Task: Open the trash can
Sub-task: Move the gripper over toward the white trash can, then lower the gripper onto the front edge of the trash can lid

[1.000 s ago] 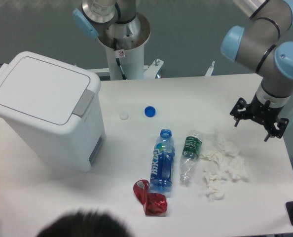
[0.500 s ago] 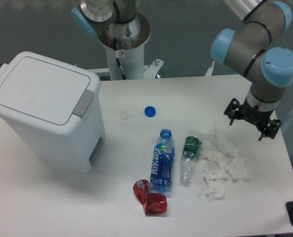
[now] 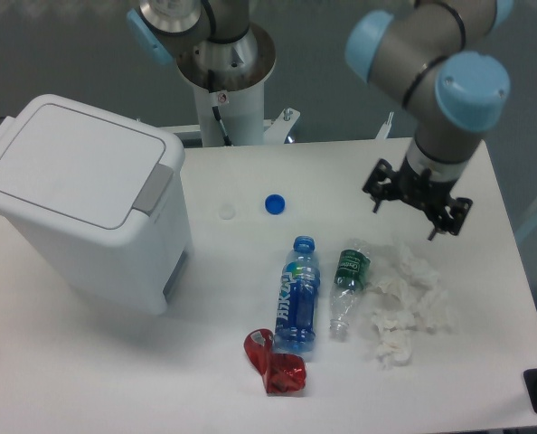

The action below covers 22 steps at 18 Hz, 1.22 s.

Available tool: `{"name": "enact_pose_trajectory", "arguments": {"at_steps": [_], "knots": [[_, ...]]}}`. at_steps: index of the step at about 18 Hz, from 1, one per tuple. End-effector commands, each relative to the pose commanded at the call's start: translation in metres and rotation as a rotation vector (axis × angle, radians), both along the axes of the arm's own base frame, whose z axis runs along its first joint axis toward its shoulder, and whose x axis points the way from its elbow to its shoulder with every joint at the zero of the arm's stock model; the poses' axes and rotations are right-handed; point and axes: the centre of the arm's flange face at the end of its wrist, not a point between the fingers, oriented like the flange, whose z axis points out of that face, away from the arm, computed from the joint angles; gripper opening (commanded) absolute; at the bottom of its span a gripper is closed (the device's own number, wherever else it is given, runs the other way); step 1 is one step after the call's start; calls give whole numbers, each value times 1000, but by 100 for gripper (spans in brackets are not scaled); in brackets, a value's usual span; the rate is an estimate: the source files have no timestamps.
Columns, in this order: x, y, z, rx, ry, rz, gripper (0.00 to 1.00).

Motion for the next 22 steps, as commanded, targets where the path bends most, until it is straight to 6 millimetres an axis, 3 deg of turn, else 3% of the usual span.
{"name": "enact_pose_trajectory", "arguments": {"at_steps": [2,4,7,9,10,14,18,22], "knots": [[19,3,24,84,-29,32,100],[40,11,46,135,-51,99,84],[81,46,45,115,-90,143,57],[106,63,50,115,-107,166,31],[116,68,54,123,-115,179,23],[138,77,55,152,-166,212,0],[167,94,61,169,-224,282,0],[181,91,80,216,-262,336,0]]}}
